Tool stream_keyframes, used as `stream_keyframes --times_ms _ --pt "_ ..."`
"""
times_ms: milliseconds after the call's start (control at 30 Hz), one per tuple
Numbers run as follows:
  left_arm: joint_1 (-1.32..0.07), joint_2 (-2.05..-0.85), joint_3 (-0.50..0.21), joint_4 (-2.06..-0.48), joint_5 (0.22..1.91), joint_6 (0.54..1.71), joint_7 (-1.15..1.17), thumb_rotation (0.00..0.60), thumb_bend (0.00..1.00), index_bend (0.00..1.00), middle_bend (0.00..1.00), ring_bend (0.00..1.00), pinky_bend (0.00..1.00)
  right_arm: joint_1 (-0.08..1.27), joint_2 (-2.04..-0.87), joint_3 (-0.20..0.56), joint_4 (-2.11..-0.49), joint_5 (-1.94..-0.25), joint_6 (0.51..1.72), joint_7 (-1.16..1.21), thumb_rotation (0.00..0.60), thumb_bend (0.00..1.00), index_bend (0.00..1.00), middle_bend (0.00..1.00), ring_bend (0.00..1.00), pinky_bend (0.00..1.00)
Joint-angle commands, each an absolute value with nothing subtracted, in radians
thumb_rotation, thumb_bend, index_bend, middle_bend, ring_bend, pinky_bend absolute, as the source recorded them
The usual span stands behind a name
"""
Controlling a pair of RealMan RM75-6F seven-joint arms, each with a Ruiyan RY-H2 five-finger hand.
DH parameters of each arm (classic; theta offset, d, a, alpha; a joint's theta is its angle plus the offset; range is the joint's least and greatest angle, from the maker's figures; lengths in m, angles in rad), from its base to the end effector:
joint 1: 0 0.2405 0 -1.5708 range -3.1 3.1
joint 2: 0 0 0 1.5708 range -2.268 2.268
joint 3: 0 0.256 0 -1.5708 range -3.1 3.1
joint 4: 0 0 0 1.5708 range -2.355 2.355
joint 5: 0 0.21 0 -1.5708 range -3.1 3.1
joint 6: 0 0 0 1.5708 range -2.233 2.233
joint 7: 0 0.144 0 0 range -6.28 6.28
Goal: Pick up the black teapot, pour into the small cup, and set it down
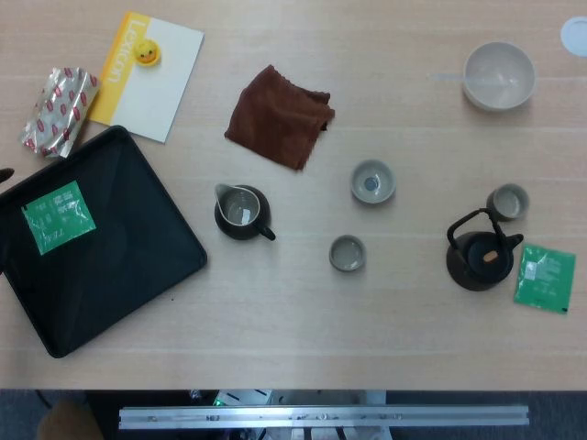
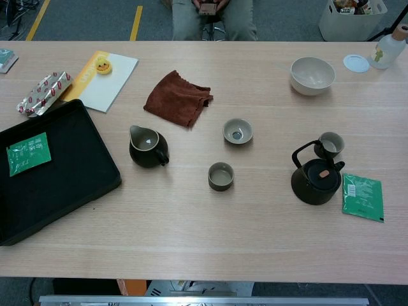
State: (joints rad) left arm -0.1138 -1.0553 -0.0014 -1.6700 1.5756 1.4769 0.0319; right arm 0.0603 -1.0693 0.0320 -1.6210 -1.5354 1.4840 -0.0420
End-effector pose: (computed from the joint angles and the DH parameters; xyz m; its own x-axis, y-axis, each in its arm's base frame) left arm -0.2940 0.1782 0.1622 0.4397 0.0425 0.8971 0.8945 -0.1102 -0.4332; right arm -0.3142 -0.1697 0.1697 0.4727 -0.0277 0.8808 -0.8812 -0.0217 0.4723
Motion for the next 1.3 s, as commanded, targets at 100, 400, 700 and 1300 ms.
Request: stream_keyframes --times_ms 100,400,700,1300 --pt "-0.113 -1.057 0.001 -1.668 1.577 1.475 0.031 0.600 0.40 0.16 0.24 0.20 0.25 0.064 -1.073 0.032 -1.620 -1.534 1.477 -0.044 0.600 0.04 0.29 0.38 0.24 0.20" --pt "-0.106 -1.048 0.001 -1.683 1.584 1.491 0.038 0.600 0.40 0.16 0.24 0.20 0.25 0.108 -1.066 0.040 -1.623 -1.591 1.454 -0.026 0.600 0.04 0.29 0.38 0.24 0.20" --pt "-0.092 -1.036 0.003 -1.715 1.587 1.510 0.056 0.600 0.40 0.16 0.24 0.20 0.25 0.254 -1.040 0.062 -1.679 -1.678 1.309 -0.082 0.600 0.00 0.29 0.37 0.24 0.20" --pt "-0.096 -1.041 0.006 -1.702 1.575 1.482 0.051 0.600 0.40 0.16 0.24 0.20 0.25 0.351 -1.178 0.042 -1.622 -1.588 1.119 -0.305 0.600 0.00 0.18 0.24 0.07 0.21"
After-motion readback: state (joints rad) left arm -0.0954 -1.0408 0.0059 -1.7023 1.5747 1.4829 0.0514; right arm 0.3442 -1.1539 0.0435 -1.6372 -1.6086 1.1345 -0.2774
